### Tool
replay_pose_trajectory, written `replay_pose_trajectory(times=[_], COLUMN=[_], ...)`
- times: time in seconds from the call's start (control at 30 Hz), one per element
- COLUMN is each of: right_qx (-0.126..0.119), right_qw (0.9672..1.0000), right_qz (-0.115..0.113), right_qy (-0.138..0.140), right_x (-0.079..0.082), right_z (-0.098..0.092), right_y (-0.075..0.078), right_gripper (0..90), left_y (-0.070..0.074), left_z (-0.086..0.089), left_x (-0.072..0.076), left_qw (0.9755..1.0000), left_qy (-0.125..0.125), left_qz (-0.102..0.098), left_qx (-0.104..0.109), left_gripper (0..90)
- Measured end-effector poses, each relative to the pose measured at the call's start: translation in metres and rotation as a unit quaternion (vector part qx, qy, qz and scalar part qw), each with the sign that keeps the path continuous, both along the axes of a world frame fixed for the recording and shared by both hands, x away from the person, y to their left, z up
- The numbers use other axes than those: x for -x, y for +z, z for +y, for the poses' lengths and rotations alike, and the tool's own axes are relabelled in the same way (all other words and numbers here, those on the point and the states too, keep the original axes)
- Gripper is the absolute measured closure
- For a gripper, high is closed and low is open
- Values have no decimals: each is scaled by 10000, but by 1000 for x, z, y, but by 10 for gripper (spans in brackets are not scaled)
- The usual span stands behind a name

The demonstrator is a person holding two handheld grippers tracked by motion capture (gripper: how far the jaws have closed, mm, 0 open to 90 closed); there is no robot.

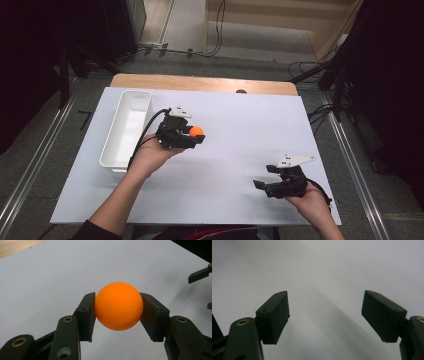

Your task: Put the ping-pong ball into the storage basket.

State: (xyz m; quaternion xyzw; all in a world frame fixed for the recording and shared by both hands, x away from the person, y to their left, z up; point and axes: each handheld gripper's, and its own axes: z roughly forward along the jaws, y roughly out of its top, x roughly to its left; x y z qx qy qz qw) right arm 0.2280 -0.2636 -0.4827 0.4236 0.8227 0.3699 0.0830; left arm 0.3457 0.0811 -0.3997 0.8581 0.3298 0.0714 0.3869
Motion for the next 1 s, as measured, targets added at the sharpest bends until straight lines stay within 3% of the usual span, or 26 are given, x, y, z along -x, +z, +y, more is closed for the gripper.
replay_pose_trajectory(times=[1.0], right_qx=[11], right_qw=[10000], right_qz=[5], right_qy=[-28], right_x=[1], right_z=[-1], right_y=[1], right_gripper=[207], left_y=[4], left_z=[33], left_x=[-16], left_qw=[9989], left_qy=[472], left_qz=[-30], left_qx=[-76], left_gripper=[486])
